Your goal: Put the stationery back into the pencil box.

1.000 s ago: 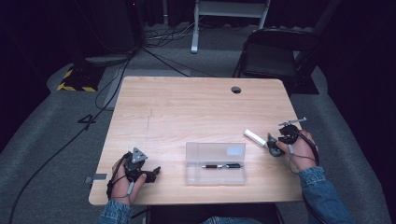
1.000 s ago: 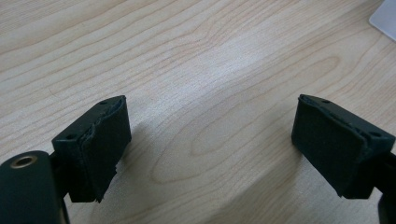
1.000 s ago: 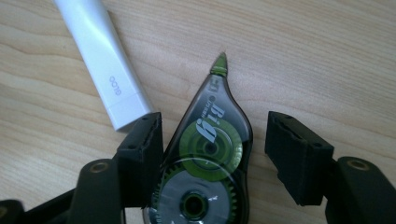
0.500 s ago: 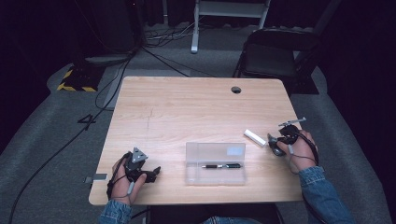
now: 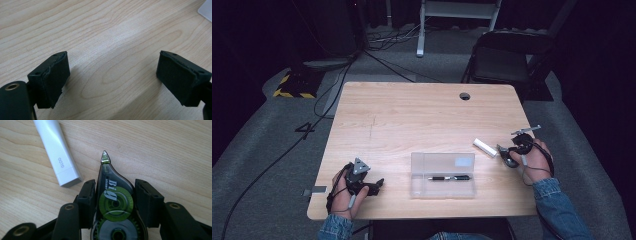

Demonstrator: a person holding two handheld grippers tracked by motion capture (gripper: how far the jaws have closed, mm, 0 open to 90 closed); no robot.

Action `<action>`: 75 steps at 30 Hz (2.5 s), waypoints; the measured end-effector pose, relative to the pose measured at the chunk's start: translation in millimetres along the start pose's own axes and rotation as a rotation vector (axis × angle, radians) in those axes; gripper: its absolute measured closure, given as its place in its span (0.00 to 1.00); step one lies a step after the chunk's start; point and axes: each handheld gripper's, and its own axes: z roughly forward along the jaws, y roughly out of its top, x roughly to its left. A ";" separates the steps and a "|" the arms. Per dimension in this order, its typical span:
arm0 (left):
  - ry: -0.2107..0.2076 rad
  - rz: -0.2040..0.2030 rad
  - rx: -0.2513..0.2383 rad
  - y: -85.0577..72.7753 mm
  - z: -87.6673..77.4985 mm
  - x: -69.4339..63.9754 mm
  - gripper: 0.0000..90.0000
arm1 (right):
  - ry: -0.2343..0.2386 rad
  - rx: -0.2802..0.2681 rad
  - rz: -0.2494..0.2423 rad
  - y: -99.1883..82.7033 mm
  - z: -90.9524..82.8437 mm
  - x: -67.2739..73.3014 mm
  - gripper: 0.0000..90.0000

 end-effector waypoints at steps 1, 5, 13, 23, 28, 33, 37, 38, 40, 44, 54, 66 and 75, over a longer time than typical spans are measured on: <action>0.001 0.002 0.000 0.0 0.0 0.2 0.13 | 0.000 0.000 -0.004 0.2 -1.2 -0.3 0.59; 0.000 0.000 0.000 0.0 0.0 0.0 0.13 | 0.008 -0.003 -0.001 0.9 -5.0 -0.2 0.59; 0.001 0.001 0.000 0.0 0.0 0.1 0.13 | 0.024 -0.046 -0.022 6.5 -24.3 8.5 0.59; 0.001 0.002 0.000 0.0 0.0 0.1 0.13 | 0.050 -0.103 -0.042 11.7 -46.2 21.4 0.59; 0.001 0.001 0.000 0.0 0.0 0.1 0.13 | 0.094 -0.133 -0.065 14.6 -56.6 30.3 0.59; 0.001 0.002 0.000 0.0 0.0 0.1 0.13 | 0.143 -0.167 -0.112 17.8 -68.1 46.3 0.59; 0.000 0.001 0.000 0.0 0.0 0.1 0.13 | 0.153 -0.170 -0.134 19.1 -74.0 54.4 0.59; 0.000 0.000 0.000 0.0 0.0 0.0 0.13 | 0.164 -0.181 -0.146 19.5 -76.3 58.8 0.59; 0.001 0.001 0.000 0.0 0.0 0.1 0.13 | 0.169 -0.180 -0.150 19.6 -77.5 61.3 0.59; 0.000 0.000 0.000 0.0 0.0 0.0 0.13 | 0.190 -0.188 -0.178 20.0 -81.4 71.5 0.59; 0.000 0.000 0.000 0.0 0.0 0.0 0.13 | 0.268 -0.197 -0.266 20.5 -84.2 99.7 0.59; 0.000 0.000 0.000 0.0 0.0 0.0 0.13 | 0.349 -0.175 -0.360 18.8 -78.6 126.7 0.59; 0.000 0.000 0.000 0.0 0.0 0.0 0.13 | 0.396 -0.140 -0.430 16.4 -70.9 142.9 0.59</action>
